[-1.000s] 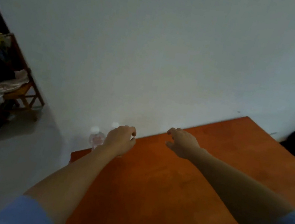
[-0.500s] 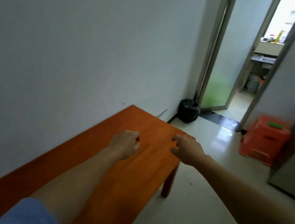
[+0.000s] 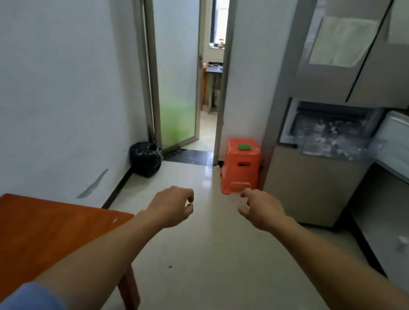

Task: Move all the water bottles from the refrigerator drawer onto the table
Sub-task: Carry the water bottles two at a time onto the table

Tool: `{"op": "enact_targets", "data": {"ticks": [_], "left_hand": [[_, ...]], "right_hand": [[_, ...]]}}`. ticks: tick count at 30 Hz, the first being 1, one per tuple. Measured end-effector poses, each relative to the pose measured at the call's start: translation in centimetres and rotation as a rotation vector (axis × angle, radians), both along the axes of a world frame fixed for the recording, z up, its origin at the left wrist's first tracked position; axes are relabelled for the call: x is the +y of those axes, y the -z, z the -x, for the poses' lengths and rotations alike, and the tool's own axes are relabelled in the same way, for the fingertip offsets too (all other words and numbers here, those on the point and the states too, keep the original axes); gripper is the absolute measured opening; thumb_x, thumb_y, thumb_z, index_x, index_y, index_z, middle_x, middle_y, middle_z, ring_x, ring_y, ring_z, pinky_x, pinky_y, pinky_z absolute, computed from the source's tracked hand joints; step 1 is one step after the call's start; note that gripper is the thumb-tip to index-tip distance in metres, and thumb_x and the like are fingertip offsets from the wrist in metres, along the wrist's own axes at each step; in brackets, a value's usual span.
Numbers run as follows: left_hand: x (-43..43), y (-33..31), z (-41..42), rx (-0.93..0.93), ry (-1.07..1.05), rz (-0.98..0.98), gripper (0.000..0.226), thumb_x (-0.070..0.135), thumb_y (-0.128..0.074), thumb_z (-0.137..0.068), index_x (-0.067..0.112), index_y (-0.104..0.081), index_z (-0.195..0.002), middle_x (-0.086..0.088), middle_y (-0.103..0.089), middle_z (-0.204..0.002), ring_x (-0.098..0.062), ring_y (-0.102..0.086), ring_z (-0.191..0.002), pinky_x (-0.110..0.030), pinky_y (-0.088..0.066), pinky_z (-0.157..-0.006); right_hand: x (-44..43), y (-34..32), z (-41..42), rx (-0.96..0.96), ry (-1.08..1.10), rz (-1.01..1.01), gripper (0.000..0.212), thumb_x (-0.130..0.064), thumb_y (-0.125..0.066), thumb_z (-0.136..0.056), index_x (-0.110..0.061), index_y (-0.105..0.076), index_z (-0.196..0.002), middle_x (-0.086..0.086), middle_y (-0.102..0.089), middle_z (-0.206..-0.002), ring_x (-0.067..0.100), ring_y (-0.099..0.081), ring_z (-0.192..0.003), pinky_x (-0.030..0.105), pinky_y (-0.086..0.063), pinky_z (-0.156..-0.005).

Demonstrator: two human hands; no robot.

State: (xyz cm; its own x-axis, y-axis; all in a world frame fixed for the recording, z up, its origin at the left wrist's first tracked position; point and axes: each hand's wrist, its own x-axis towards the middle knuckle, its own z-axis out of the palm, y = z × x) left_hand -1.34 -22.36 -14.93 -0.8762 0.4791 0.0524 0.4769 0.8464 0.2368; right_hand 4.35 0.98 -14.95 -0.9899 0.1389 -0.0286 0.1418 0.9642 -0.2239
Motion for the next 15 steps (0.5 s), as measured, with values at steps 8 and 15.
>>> {"op": "enact_targets", "data": {"ticks": [8, 15], "left_hand": [[17.2, 0.2, 14.4, -0.012, 0.272, -0.055, 0.015, 0.032, -0.054, -0.092, 0.021, -0.062, -0.100, 0.001, -0.067, -0.097, -0.012, -0.059, -0.078, -0.025, -0.045, -0.067], [32.4, -1.4, 23.2, -0.035, 0.500, -0.059, 0.012, 0.030, -0.056, -0.088, 0.021, -0.064, -0.092, -0.001, -0.068, -0.090, -0.020, -0.065, -0.080, -0.040, -0.057, -0.074]], "right_hand": [[15.6, 0.1, 8.5, -0.025, 0.279, -0.020, 0.044, -0.043, -0.056, -0.092, -0.024, -0.049, -0.131, 0.004, -0.059, -0.128, 0.025, -0.058, -0.114, 0.036, -0.047, -0.089], [28.0, -0.7, 12.0, 0.002, 0.515, 0.005, 0.046, -0.045, -0.057, -0.092, -0.023, -0.049, -0.131, 0.003, -0.060, -0.125, 0.023, -0.058, -0.108, 0.037, -0.050, -0.086]]}}
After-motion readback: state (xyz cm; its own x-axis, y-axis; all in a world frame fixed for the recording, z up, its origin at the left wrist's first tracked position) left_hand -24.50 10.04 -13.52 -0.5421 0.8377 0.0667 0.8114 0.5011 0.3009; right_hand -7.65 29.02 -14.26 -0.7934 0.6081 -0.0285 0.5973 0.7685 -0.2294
